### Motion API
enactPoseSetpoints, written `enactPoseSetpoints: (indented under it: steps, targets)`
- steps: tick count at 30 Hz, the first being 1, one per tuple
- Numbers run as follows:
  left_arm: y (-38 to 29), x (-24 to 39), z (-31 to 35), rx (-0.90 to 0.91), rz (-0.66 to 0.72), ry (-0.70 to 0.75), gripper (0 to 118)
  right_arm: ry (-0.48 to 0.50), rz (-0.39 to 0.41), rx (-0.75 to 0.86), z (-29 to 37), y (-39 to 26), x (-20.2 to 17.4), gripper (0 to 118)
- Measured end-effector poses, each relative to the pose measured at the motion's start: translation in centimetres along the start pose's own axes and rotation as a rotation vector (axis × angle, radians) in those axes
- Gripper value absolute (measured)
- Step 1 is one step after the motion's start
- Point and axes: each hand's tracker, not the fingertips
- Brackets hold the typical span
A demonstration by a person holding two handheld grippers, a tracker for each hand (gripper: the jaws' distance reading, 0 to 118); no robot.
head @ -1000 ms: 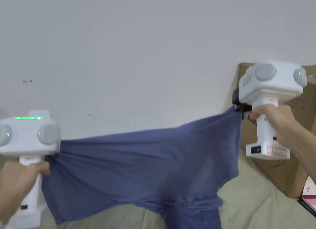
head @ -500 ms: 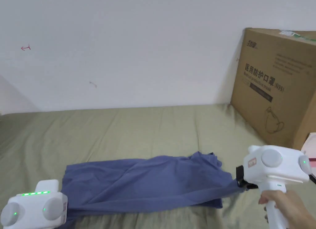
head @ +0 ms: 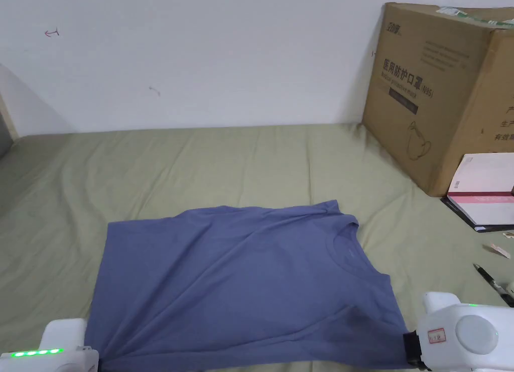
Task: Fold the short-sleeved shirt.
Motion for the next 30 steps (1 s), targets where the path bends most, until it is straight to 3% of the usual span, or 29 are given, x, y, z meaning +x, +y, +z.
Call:
enactPoseSetpoints:
  steps: [2,3,4,6,7,11,12,13,14,15,22,30]
  targets:
    - [-0.8,0.1,0.2,0.001,-0.003,0.005,10,-0.005,0.017,0.001,-0.5,-0.8,-0.3,0]
    - [-1.0,0.0,0.5,0.011,0.007,0.004,31,-0.009,0.028,-0.003,-0.6,-0.9,-0.4,8]
    - [-0.9,0.1,0.6,0.014,0.014,0.009,53,-0.015,0.038,-0.009,-0.5,-0.8,-0.8,27]
    - [-0.3,-0.2,1.1,-0.002,0.04,-0.023,104,-0.018,0.062,0.014,0.0,-0.2,-1.4,85]
    - [-0.1,-0.3,1.4,-0.006,0.051,-0.035,113,-0.014,0.069,0.031,0.5,0.2,-1.7,88]
    - [1.9,-0.1,3.2,0.059,0.063,-0.058,108,0.029,0.092,0.112,2.4,3.0,-3.3,85]
    - [2.5,0.1,3.4,0.065,0.062,-0.064,92,0.052,0.099,0.136,2.7,3.7,-3.8,71]
    - [3.0,0.2,3.5,0.089,0.066,-0.081,61,0.07,0.102,0.155,2.7,4.4,-4.2,43]
    - [3.4,0.4,3.4,0.106,0.077,-0.098,21,0.07,0.101,0.173,2.6,4.9,-4.8,7]
    - [3.7,0.7,2.8,0.089,0.081,-0.099,1,0.052,0.084,0.192,2.3,5.1,-5.6,0]
    - [5.8,1.7,-0.8,0.011,0.129,-0.149,0,0.076,0.102,0.19,-1.8,6.7,-9.6,0]
    - [16.5,1.2,-7.2,0.04,0.13,-0.127,0,0.119,0.122,0.157,-6.2,11.3,-12.6,0]
